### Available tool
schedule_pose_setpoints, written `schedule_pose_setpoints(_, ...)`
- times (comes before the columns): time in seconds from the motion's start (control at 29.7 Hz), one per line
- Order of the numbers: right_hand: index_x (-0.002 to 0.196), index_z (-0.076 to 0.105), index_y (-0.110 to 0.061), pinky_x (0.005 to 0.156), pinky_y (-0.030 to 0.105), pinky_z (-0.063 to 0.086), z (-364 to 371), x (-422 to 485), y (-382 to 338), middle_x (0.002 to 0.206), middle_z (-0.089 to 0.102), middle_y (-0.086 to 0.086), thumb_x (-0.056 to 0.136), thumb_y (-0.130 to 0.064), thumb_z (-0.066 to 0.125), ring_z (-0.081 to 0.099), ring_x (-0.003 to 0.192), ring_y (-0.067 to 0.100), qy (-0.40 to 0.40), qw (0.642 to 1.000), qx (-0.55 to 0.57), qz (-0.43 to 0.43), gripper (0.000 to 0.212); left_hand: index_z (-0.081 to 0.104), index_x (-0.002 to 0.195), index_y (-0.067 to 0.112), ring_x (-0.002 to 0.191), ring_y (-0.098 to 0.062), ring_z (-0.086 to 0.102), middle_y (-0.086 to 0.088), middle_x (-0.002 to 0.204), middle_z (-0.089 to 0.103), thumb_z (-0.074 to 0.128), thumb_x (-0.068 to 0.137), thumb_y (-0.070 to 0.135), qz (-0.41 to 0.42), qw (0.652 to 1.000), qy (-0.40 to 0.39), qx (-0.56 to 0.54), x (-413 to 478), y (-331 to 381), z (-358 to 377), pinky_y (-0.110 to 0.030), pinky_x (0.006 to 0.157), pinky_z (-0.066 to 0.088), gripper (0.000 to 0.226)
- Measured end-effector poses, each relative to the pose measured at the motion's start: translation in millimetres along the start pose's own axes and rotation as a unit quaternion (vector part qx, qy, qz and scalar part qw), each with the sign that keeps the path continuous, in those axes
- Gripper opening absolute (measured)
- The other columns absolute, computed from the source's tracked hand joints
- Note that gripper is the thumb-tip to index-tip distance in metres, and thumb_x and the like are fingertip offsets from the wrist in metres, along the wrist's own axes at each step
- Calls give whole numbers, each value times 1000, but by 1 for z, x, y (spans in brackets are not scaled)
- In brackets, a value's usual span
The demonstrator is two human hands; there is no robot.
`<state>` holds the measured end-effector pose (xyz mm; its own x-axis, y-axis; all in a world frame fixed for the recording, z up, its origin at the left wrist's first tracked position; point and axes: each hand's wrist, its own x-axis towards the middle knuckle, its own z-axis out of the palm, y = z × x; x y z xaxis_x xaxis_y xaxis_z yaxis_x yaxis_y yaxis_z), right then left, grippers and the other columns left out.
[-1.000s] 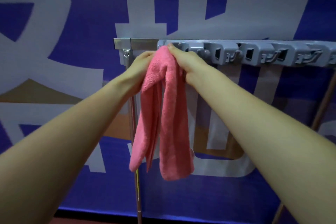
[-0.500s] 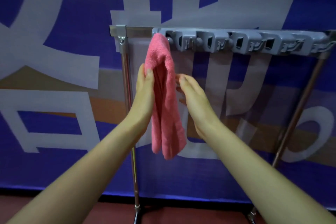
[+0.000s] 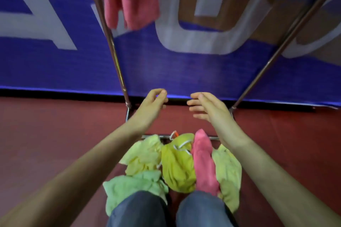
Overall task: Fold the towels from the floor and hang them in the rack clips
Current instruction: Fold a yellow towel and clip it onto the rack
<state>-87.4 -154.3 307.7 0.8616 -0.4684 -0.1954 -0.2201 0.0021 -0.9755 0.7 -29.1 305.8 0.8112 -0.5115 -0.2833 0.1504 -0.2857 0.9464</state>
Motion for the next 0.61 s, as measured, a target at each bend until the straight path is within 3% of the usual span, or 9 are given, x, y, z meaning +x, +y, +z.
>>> schedule_pose_setpoints(0.1,100,52,-12,59,14,44,-17,-1,60,79,60,0,97,-17,34,56,66,7,14,997,-20,68,19,46,112,17,70,-9,52,2,87,55,32,97,28,-54,998,-22,-10,1,-47,13,-20,60,40,24)
schedule_pose_setpoints(0.2,91,53,-14,57,13,43,-32,-2,118,76,59,2,96,-17,36,57,58,2,45,987,-41,151,18,46,103,17,68,-12,55,3,78,55,33,97,30,-114,992,-55,-18,-1,-96,24,-22,61,44,20)
schedule_pose_setpoints(0.3,87,57,-19,70,23,44,-45,-2,171,94,59,6,93,-18,44,58,83,14,34,968,-56,243,14,50,97,16,72,-17,58,0,83,60,32,97,33,-169,982,-84,-11,3,-140,31,-28,68,42,25)
schedule_pose_setpoints(0.4,112,56,-8,92,36,44,-52,7,207,120,55,11,92,-18,49,51,115,26,38,942,-92,320,25,51,99,17,71,-17,57,-4,86,61,30,97,35,-232,969,-80,-10,12,-177,37,-28,67,43,28)
schedule_pose_setpoints(0.47,116,56,-3,99,39,41,-53,11,219,127,54,13,92,-16,48,48,121,29,49,941,-122,313,28,50,105,15,72,-18,59,-3,85,62,25,96,42,-259,963,-75,-13,11,-192,39,-29,68,44,38)
schedule_pose_setpoints(0.54,115,57,0,93,27,42,-51,22,242,128,54,15,91,-12,48,48,121,28,33,943,-157,292,28,50,105,16,72,-19,60,-3,83,63,18,95,48,-288,954,-71,-37,18,-210,44,-30,70,45,47)
schedule_pose_setpoints(0.61,114,58,4,77,10,41,-40,34,265,124,56,19,90,-7,49,49,120,30,-11,942,-202,267,27,51,103,17,71,-20,60,-4,81,63,12,94,51,-303,949,-55,-63,23,-223,45,-31,69,44,52)
